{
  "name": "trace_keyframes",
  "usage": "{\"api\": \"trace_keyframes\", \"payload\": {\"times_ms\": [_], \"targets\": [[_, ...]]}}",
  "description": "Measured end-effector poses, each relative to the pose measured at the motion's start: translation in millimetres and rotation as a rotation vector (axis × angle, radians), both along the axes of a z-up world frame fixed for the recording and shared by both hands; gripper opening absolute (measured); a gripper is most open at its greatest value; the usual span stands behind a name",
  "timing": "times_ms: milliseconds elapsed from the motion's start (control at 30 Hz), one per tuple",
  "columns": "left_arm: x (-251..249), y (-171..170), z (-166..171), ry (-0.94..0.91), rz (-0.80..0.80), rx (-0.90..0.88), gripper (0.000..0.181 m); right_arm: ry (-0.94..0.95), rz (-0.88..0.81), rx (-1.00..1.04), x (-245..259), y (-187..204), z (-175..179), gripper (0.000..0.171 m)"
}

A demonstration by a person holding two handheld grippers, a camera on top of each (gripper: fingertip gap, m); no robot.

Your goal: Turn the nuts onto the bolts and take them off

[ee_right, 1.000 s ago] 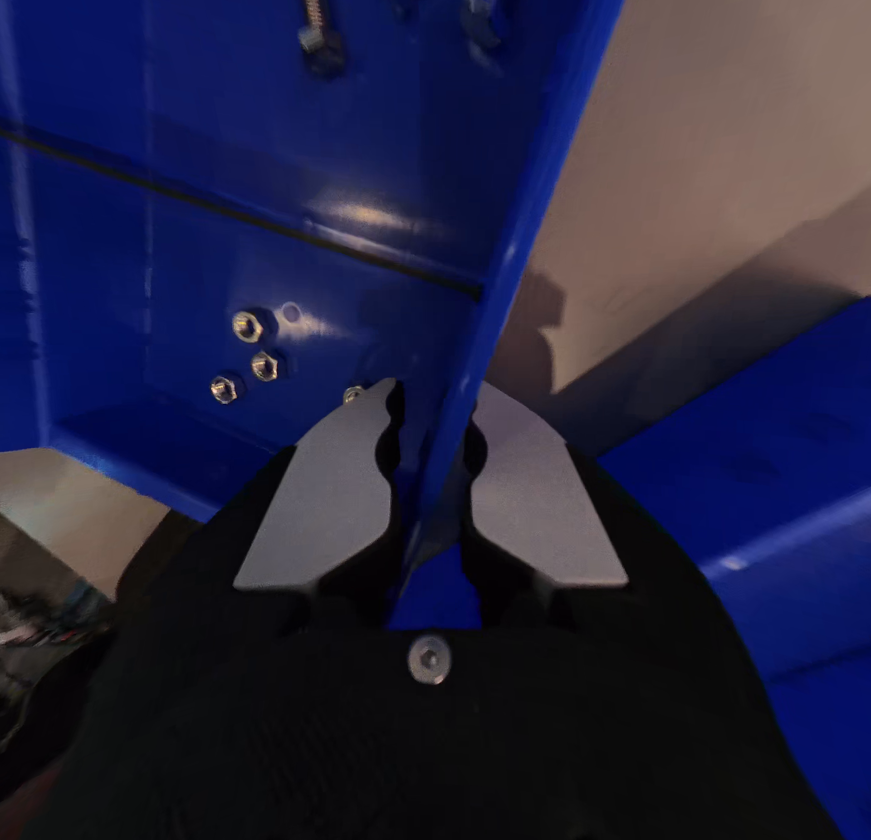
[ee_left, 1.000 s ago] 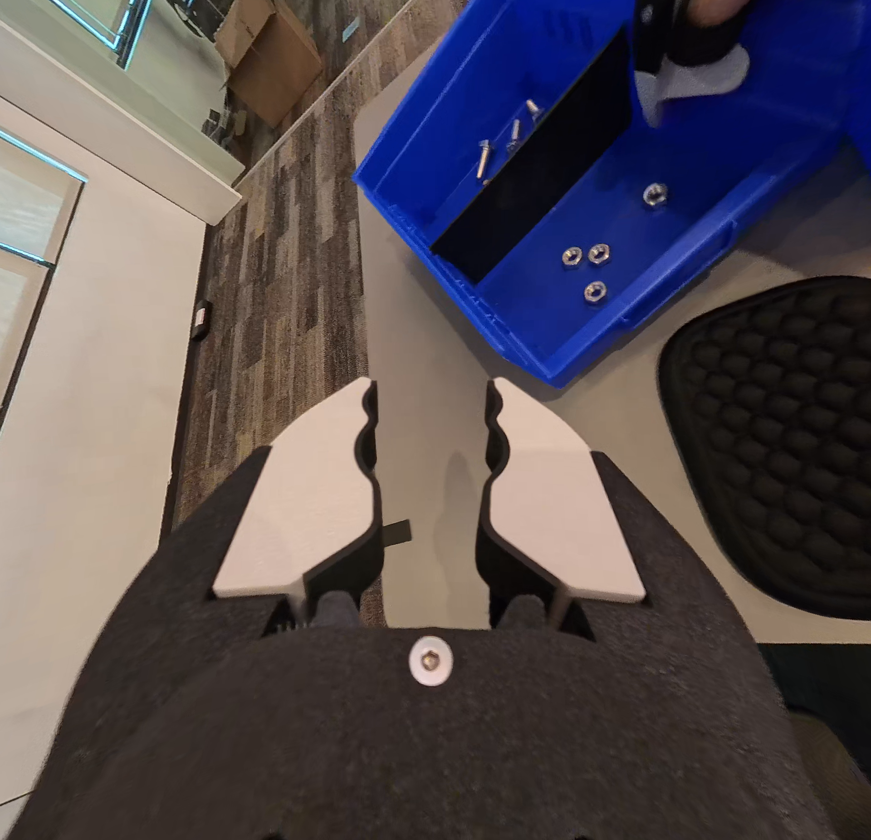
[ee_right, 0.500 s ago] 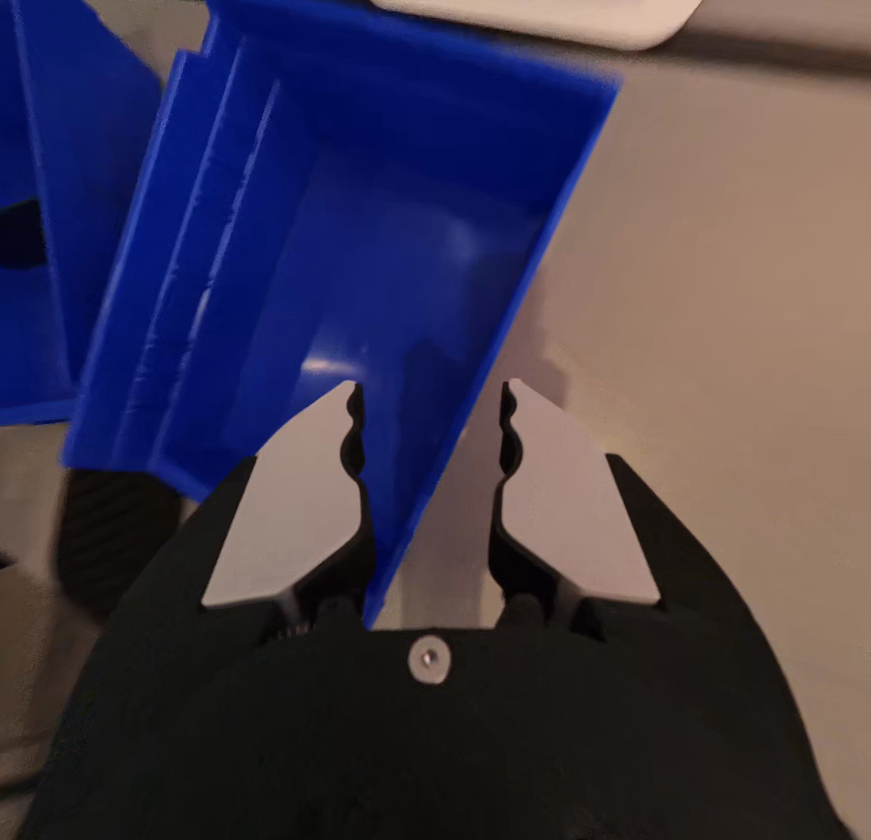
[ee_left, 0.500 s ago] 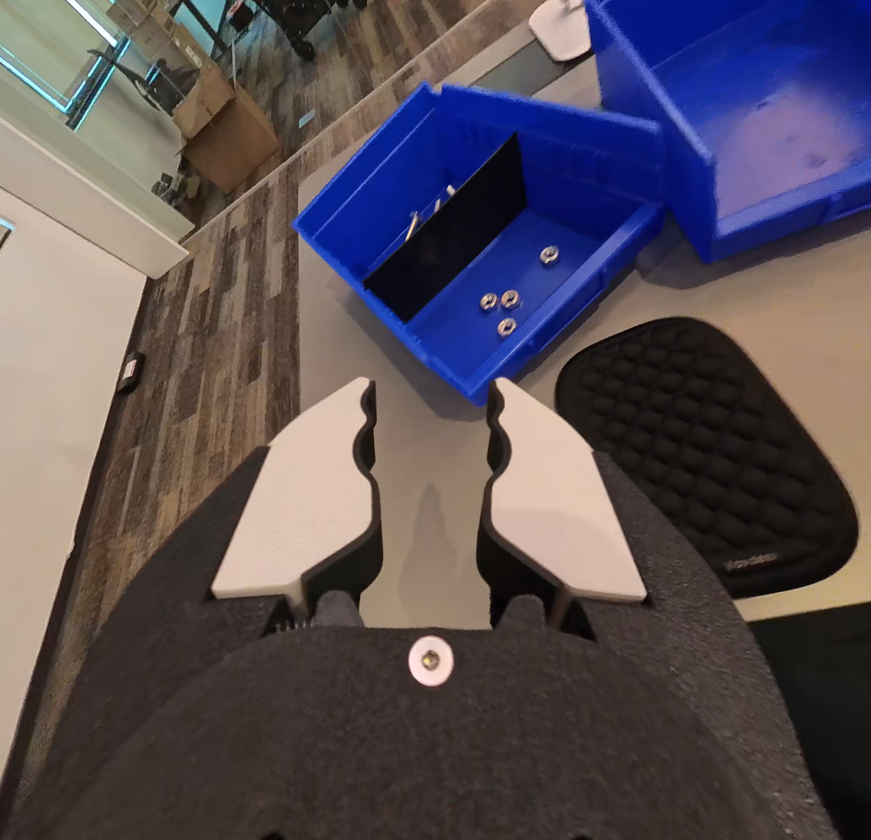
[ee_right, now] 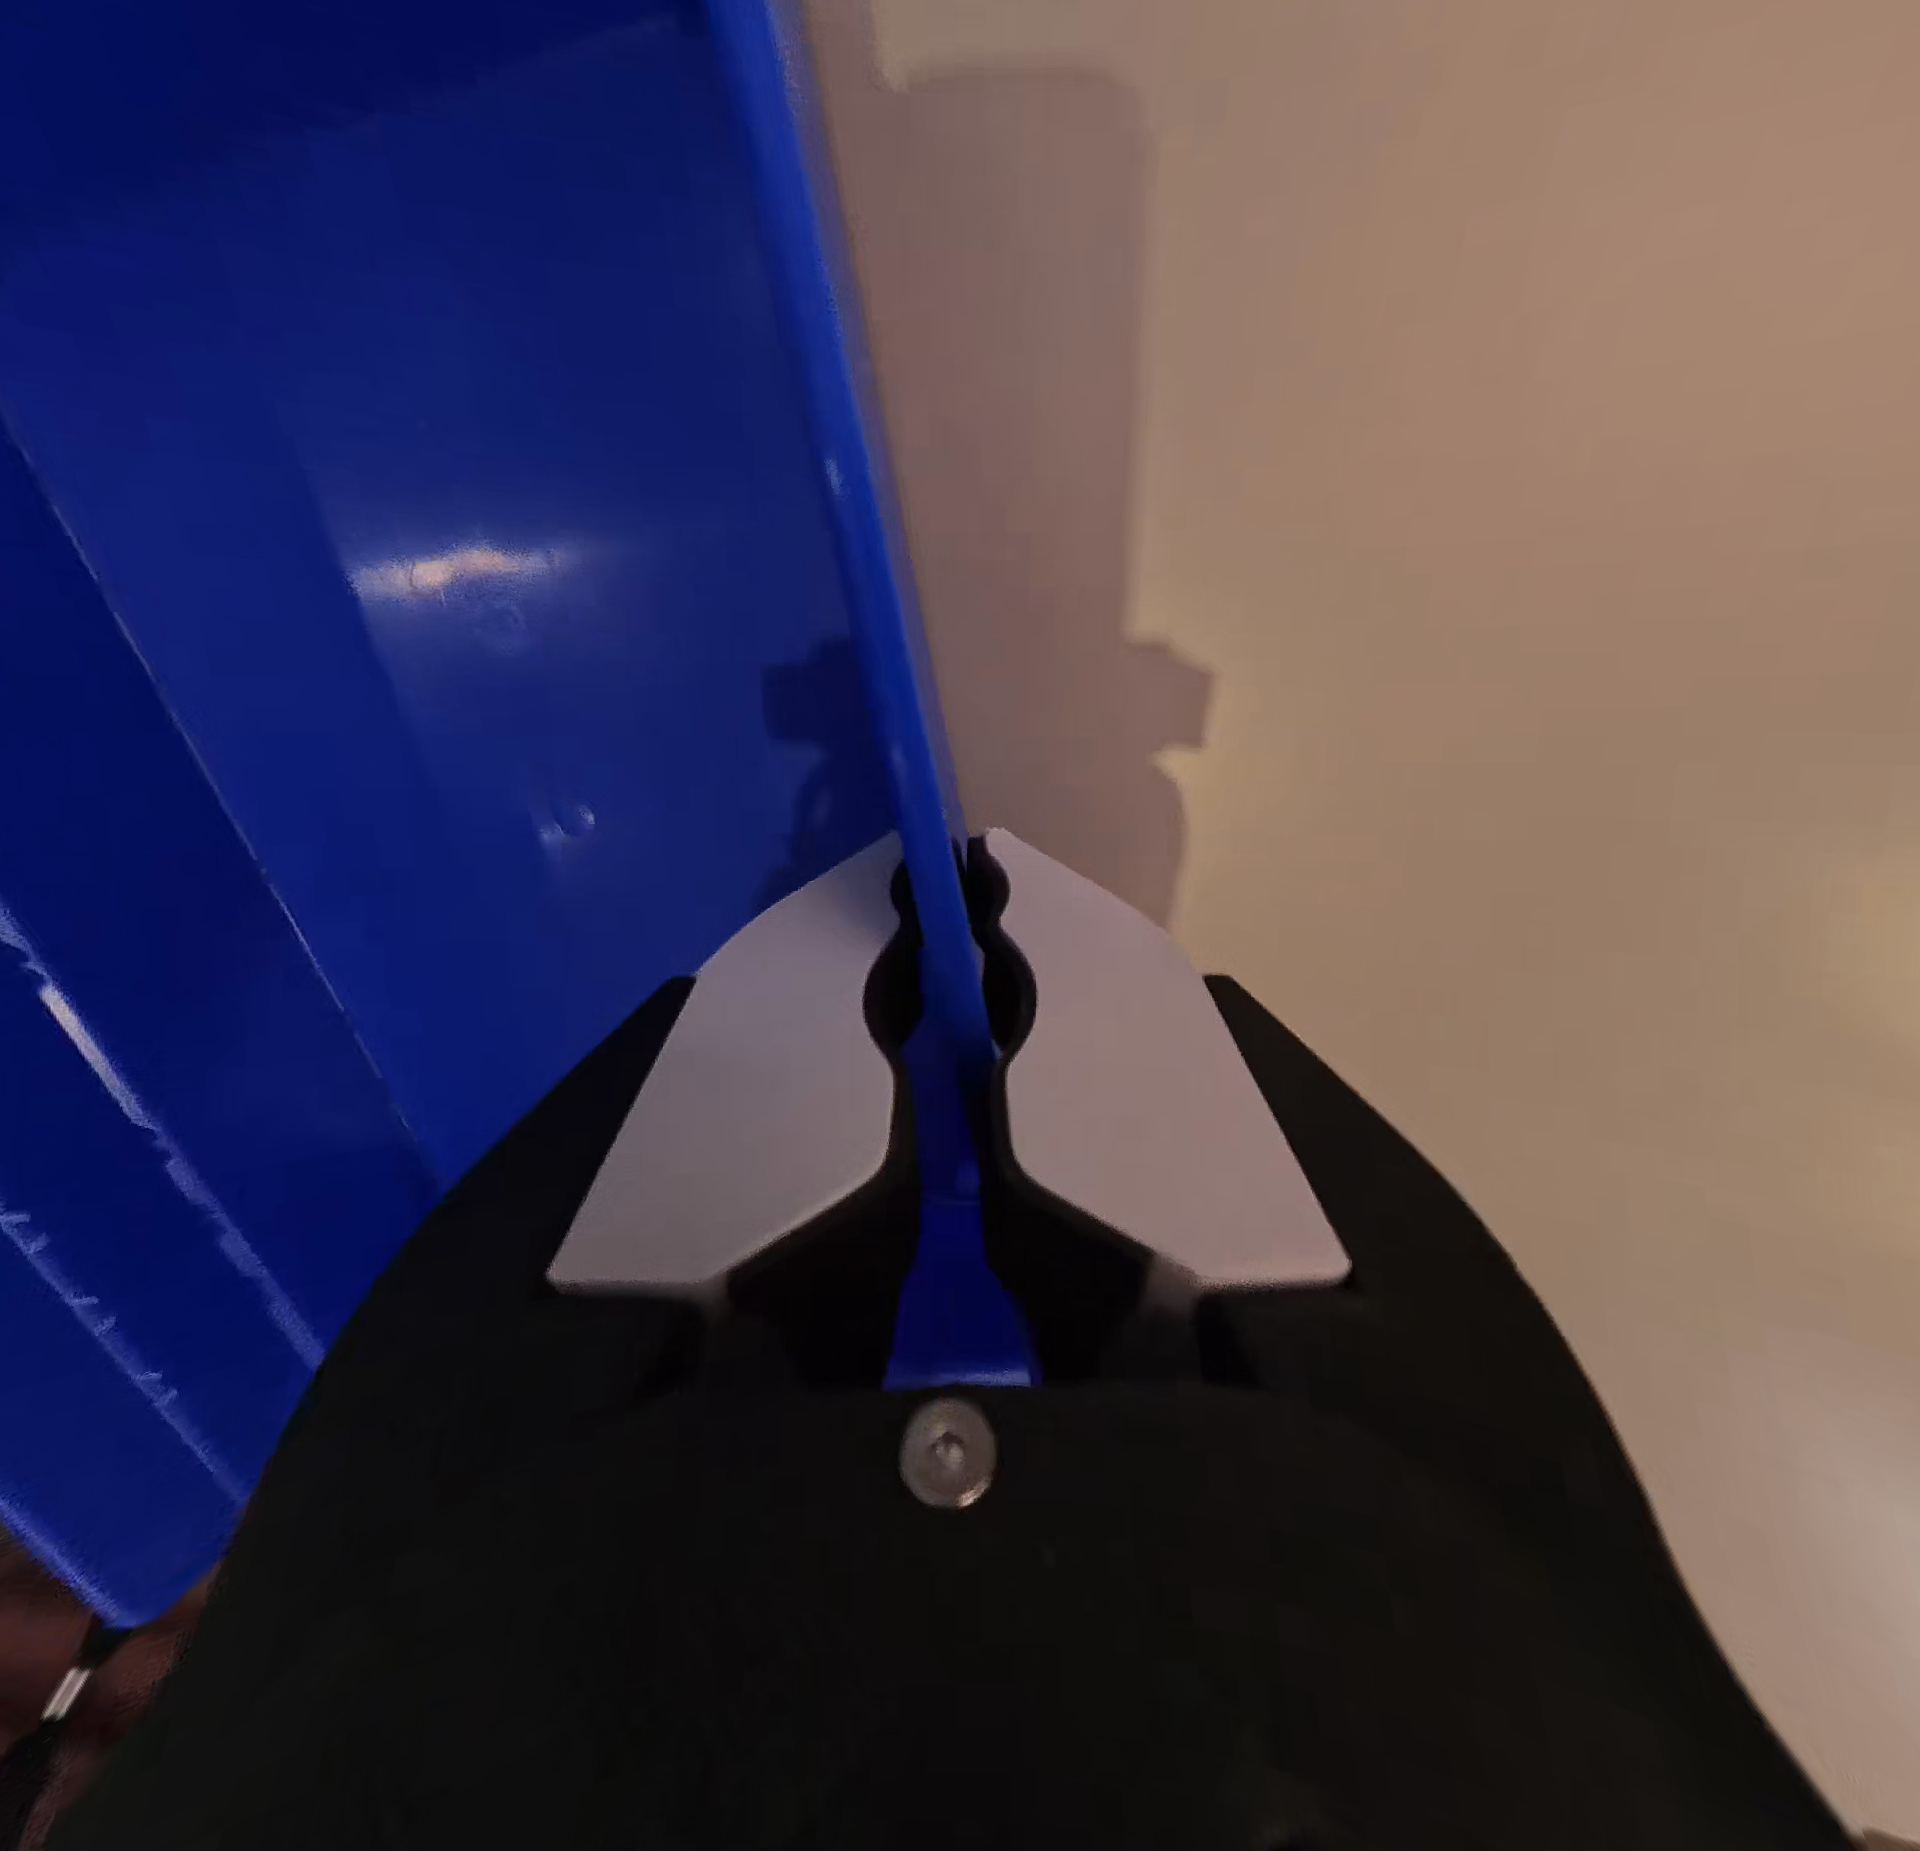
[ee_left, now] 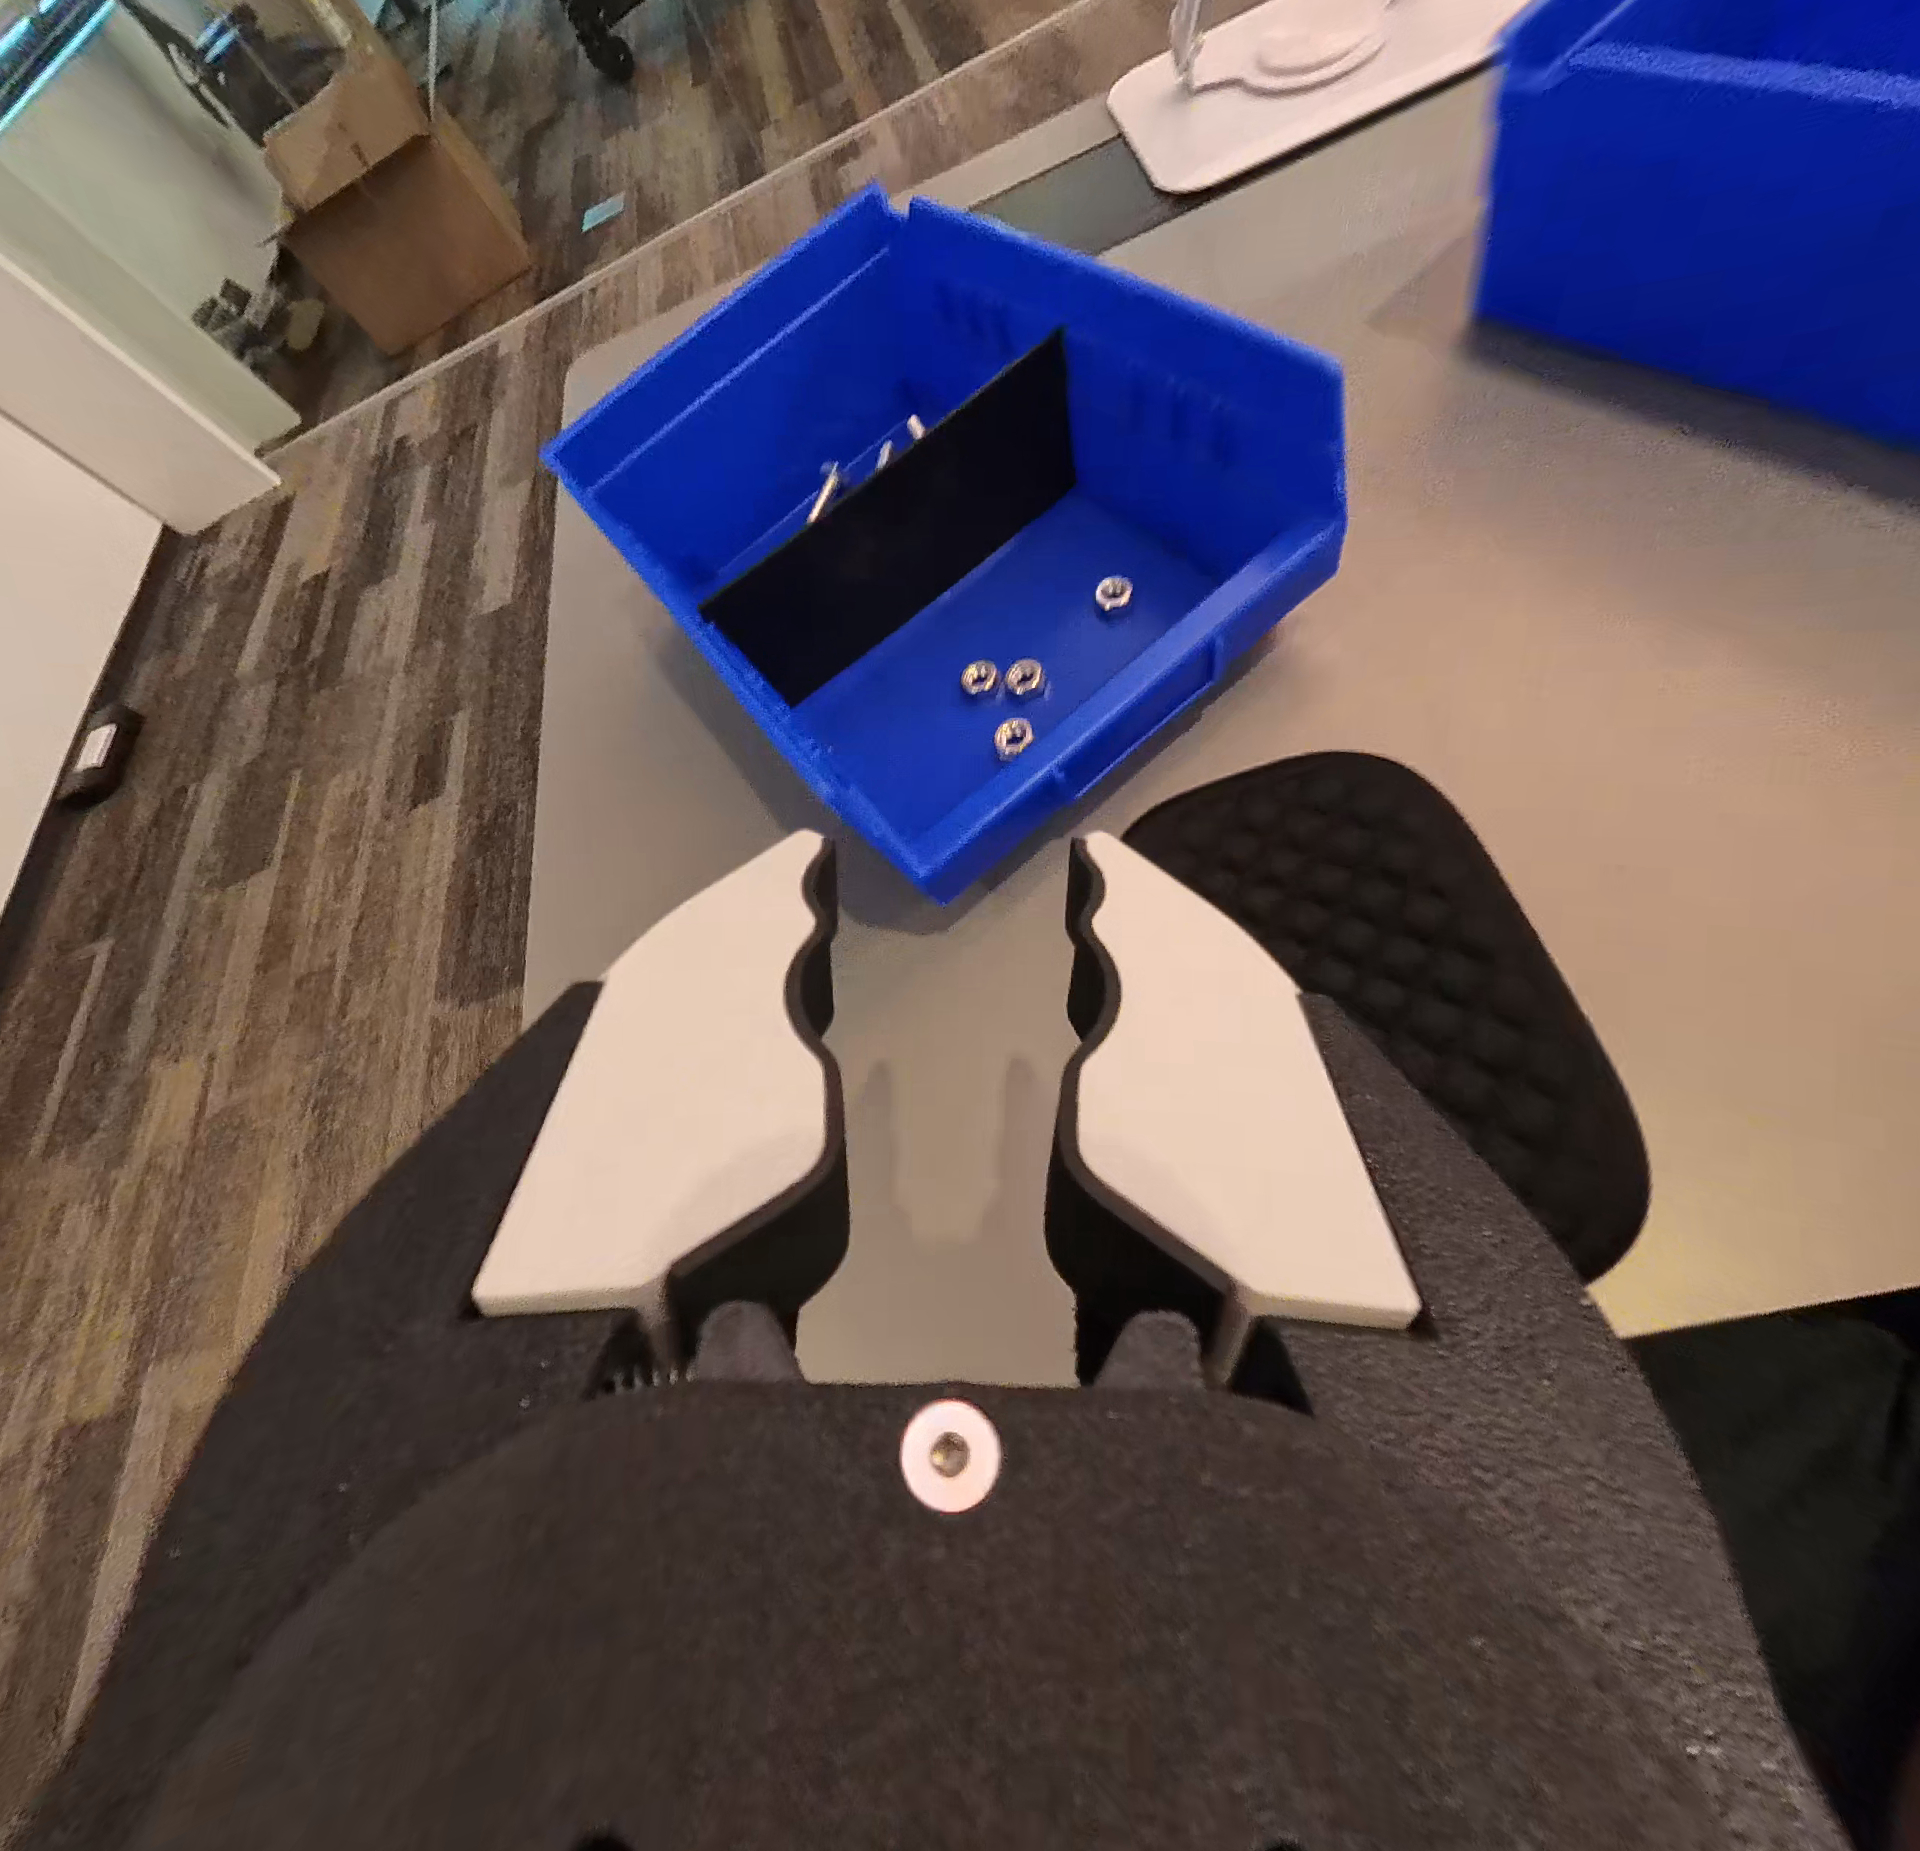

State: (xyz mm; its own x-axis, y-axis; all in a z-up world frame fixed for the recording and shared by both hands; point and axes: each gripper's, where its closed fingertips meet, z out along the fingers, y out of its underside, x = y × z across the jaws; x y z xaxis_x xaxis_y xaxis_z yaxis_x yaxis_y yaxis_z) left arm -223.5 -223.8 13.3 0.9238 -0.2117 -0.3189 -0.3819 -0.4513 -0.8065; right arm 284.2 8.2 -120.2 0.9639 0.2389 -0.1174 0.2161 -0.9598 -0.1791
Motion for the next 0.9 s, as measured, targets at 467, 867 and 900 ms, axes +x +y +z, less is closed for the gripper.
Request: {"api": "trace_keyframes", "payload": {"times_ms": [467,867,900], "targets": [[-32,-6,-21,-0.133,0.148,-0.054,0.042,-0.034,-0.311,-0.012,232,-37,-3,0.008],[-37,32,-2,-0.178,0.188,0.018,0.052,-0.074,-0.246,0.043,240,-32,-2,0.01],[-42,38,-3,-0.169,0.204,0.022,0.054,-0.096,-0.234,0.076,242,-30,2,0.013]]}}
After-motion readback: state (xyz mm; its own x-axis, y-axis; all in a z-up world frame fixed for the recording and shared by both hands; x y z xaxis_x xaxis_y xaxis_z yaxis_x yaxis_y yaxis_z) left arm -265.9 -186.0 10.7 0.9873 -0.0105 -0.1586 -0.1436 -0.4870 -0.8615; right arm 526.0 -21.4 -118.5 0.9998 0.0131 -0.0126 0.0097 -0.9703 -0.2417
